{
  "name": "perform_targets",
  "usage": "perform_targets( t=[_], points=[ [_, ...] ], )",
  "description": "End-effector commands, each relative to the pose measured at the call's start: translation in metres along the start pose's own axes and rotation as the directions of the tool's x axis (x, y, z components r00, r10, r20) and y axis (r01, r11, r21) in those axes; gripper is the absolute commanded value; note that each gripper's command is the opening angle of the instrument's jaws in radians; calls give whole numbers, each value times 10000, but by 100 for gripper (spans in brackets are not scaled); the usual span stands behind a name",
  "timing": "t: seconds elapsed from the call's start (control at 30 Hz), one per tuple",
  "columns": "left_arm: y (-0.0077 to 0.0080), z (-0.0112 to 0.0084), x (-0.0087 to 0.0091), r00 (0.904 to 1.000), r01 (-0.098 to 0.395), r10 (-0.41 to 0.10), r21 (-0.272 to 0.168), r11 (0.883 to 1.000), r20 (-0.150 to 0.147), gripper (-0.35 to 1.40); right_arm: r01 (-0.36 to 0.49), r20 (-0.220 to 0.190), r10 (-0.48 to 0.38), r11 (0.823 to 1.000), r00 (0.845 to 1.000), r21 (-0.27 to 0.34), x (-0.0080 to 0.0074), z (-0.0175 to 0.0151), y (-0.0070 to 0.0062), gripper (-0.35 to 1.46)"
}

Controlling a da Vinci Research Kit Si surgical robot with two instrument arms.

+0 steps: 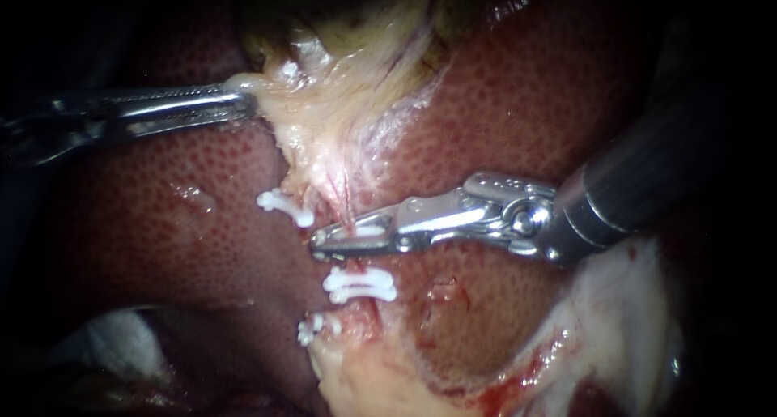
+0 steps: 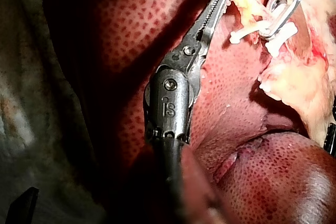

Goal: Going back third clip right tube

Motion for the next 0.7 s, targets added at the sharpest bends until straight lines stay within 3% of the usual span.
perform_targets(
  t=[0.03,0.23,0.27,0.37,0.4,0.7],
  points=[
    [0,0,0,10000,-5,5,6,10000,0,-35,4,-3,-4,10000,10000,1,0,0,0,-35],
    [1,0,-1,10000,-9,9,9,10000,-1,-35,9,3,-9,10000,10000,11,0,1,-2,-35],
    [1,0,-1,10000,-9,9,9,10000,-1,-35,-49,-26,49,10000,10000,-44,0,1,-2,-28],
    [1,0,-1,10000,-10,10,11,10000,-1,-35,715,-233,-720,9972,9971,-235,1,2,0,20],
    [1,0,-1,10000,-11,11,10,10000,-1,-35,829,-279,-837,9961,9961,-292,2,3,1,25],
    [3,-1,0,10000,-12,12,19,10000,-1,-35,1380,-403,-1411,9878,9892,-724,3,0,11,45]
  ],
)
